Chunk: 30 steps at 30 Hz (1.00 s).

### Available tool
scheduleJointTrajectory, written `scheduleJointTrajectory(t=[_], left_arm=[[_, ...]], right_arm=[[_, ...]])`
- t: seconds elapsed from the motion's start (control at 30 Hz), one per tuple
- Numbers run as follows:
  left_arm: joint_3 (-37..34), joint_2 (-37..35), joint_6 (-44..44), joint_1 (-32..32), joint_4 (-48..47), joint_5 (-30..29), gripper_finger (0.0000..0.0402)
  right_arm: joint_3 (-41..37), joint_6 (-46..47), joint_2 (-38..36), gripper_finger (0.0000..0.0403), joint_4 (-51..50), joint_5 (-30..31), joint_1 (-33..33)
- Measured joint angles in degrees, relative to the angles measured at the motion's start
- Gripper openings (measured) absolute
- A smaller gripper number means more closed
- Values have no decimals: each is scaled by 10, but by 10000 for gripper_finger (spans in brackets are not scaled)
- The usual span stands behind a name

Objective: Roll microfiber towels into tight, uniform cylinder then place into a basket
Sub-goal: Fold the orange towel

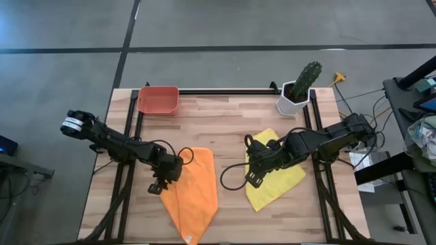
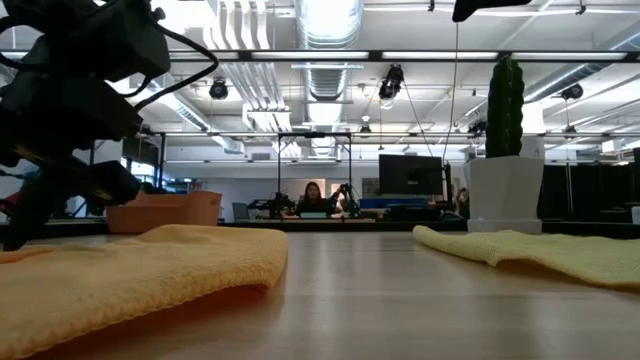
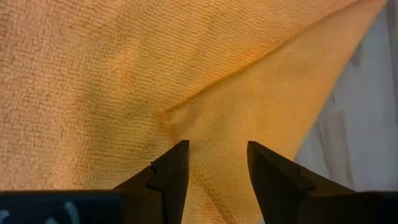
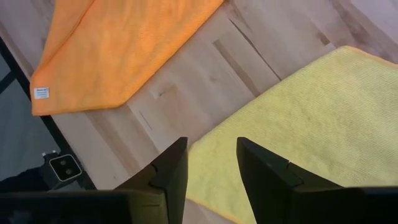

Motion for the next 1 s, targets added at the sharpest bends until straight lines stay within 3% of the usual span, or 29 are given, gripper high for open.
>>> scheduleJointTrajectory(t=[0.37,0.6,1.0], left_arm=[[-2,3,0,0,7,-17,145],[-1,3,-16,1,16,-60,145],[-3,23,-32,1,51,-10,145]], right_arm=[[0,0,0,134,-1,0,0],[0,0,0,127,-1,0,0],[0,0,0,125,-1,1,0]])
